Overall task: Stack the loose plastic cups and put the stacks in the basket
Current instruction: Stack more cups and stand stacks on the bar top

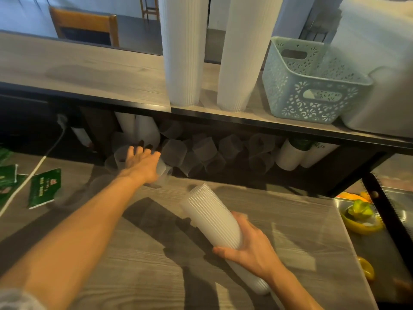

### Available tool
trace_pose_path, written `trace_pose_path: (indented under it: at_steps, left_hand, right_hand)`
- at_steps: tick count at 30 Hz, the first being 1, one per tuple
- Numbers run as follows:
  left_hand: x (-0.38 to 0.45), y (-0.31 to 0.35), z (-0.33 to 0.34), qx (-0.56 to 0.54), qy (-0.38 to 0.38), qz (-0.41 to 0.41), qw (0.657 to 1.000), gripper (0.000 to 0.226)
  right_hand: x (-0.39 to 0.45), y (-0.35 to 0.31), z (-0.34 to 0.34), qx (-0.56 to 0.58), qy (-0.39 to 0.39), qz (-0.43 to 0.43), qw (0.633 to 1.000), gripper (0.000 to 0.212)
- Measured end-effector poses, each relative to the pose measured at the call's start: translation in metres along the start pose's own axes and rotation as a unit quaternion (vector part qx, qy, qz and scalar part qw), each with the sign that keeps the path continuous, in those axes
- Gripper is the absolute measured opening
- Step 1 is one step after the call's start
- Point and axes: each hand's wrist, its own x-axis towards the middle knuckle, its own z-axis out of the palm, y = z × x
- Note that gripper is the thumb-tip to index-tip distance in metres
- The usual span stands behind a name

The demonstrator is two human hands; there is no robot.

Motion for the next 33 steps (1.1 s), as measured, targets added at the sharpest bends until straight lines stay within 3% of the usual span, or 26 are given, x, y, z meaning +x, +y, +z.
trace_pose_path:
  at_steps: [4,12,15,18,22,24,27,28,31,33]
  left_hand:
    - [0.003,-0.001,-0.002,0.02,0.034,0.012,0.999,0.048]
    - [-0.008,-0.014,-0.007,0.01,0.116,0.043,0.992,0.065]
    - [-0.018,-0.022,-0.009,-0.056,0.134,0.044,0.988,0.067]
    - [-0.033,-0.027,-0.014,-0.217,0.143,0.01,0.966,0.067]
    - [-0.057,-0.024,-0.015,-0.437,0.17,-0.015,0.883,0.072]
    - [-0.07,-0.019,-0.012,-0.543,0.136,-0.038,0.828,0.065]
    - [-0.092,0.004,-0.006,-0.764,0.078,-0.056,0.638,0.032]
    - [-0.1,0.013,-0.004,-0.799,0.077,-0.063,0.594,0.021]
    - [-0.114,0.036,0.001,-0.846,0.076,-0.083,0.52,0.024]
    - [-0.119,0.047,-0.002,-0.864,0.074,-0.079,0.492,0.032]
  right_hand:
    - [0.0,-0.008,0.007,0.023,0.005,0.019,1.0,0.099]
    - [0.0,-0.011,0.012,0.016,0.021,0.034,0.999,0.097]
    - [-0.001,-0.012,0.013,0.014,0.019,0.036,0.999,0.096]
    - [-0.001,-0.014,0.013,0.01,0.012,0.034,0.999,0.097]
    - [0.001,-0.016,0.011,0.007,0.004,0.034,0.999,0.099]
    - [0.002,-0.015,0.008,0.007,-0.001,0.027,1.0,0.101]
    - [0.001,-0.013,0.004,-0.006,-0.013,0.017,1.0,0.1]
    - [0.001,-0.013,0.003,-0.009,-0.014,0.012,1.0,0.1]
    - [0.0,-0.013,-0.001,-0.012,-0.017,-0.007,1.0,0.099]
    - [-0.001,-0.012,-0.003,-0.015,-0.023,-0.016,0.999,0.099]
